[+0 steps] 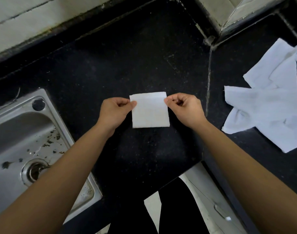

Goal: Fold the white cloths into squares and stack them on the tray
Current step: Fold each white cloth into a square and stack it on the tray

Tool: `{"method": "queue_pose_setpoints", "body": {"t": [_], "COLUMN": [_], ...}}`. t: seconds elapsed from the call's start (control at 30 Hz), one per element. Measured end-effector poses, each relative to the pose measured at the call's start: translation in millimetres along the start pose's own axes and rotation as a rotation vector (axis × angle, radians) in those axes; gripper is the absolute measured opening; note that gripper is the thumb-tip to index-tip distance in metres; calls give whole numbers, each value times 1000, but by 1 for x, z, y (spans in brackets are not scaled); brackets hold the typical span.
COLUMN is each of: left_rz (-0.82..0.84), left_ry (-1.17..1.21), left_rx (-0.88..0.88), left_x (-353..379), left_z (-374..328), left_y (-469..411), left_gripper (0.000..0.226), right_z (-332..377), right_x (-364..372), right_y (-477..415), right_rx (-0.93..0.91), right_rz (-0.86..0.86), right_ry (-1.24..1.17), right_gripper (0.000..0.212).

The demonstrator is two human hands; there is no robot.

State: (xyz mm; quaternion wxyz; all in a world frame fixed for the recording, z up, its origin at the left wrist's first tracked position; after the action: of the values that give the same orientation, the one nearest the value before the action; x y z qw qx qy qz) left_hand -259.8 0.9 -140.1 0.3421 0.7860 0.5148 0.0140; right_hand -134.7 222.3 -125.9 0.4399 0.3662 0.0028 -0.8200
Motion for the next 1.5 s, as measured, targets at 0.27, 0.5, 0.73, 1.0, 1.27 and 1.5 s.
{"method": "queue_pose_setpoints", "body": {"t": [0.27, 0.5, 0.73, 1.0, 1.27, 1.5], "left_rz": [-249, 161, 218, 258, 258, 263], "left_ry": [-455, -1208, -1309, -1276, -1365, -1285], "left_rx": [572, 941, 916, 881, 898, 878], "left_x": [-14, 34, 36, 35, 35, 31], "left_z": [-31, -1, 13, 6, 7, -9], "left_y": [30, 41, 25, 25, 18, 22], "left_gripper": [27, 71, 77, 79, 78, 82], "right_z": [27, 25, 6, 5, 4, 13], "right_x": [-10, 45, 54, 57, 54, 44], "right_y": [15, 37, 25, 28, 25, 29], "right_rx": [-291, -723, -661, -649, -624, -561], "right_rz": [-171, 157, 193, 244, 274, 263], "right_ry": [241, 868, 961, 956, 974, 825], "right_gripper": [22, 71, 80, 81, 83, 85]}}
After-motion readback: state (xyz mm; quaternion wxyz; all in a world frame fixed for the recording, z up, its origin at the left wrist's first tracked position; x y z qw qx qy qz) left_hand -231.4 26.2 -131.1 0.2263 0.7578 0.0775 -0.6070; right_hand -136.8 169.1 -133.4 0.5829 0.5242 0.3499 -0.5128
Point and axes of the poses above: each hand's wrist, its own y-axis away from the middle knuckle, its own x-axis out of the palm, z = x × y, the point moved 9 cm from there along -y, towards the middle knuckle, and after that the axes turned 3 degrees about -z, right-handed, at the moved point
